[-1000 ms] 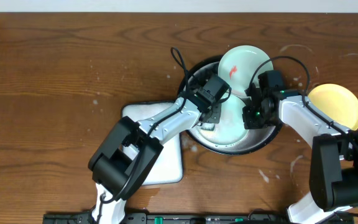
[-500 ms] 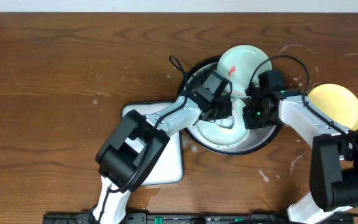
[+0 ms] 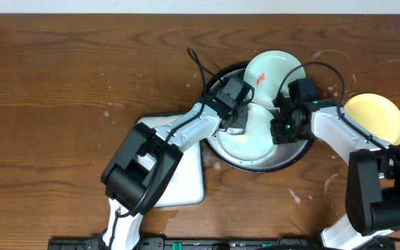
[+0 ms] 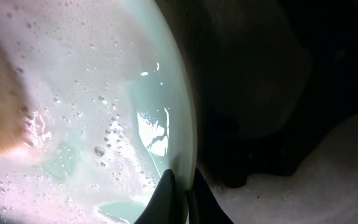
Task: Clean dirty plates on tray and stack at the side
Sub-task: 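Scrub the pale green plate with the sponge in the left gripper, then return the sponge to the white tray and release it with the left gripper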
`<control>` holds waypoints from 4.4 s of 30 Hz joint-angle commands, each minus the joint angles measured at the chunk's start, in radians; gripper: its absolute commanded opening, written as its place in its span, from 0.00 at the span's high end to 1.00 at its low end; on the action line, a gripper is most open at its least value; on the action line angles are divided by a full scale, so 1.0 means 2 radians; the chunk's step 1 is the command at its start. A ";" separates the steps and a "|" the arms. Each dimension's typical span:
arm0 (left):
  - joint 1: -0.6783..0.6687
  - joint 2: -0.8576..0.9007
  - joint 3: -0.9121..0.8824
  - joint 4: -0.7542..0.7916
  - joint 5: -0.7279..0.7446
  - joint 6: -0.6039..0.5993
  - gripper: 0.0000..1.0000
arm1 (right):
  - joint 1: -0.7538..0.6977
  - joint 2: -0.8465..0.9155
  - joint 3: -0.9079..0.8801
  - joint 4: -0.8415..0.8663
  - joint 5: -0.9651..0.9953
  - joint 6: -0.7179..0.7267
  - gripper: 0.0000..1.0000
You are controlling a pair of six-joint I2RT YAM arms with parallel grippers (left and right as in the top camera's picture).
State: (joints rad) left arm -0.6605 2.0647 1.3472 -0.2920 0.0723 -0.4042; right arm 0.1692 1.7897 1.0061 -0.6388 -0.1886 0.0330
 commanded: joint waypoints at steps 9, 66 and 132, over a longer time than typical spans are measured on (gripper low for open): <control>-0.011 0.019 -0.008 -0.176 -0.140 0.023 0.93 | 0.008 0.031 -0.021 -0.017 0.042 -0.028 0.99; -0.019 -0.073 0.138 -0.391 -0.173 -0.047 0.92 | 0.007 0.031 -0.021 -0.009 0.043 0.020 0.99; 0.159 -0.405 -0.092 -0.379 -0.051 -0.004 0.18 | -0.027 -0.045 -0.019 0.021 0.034 0.054 0.99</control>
State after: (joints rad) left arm -0.3477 1.2556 1.1576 -1.0439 -0.0284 -0.4179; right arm 0.1055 1.7641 0.9722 -0.6010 -0.2470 0.1081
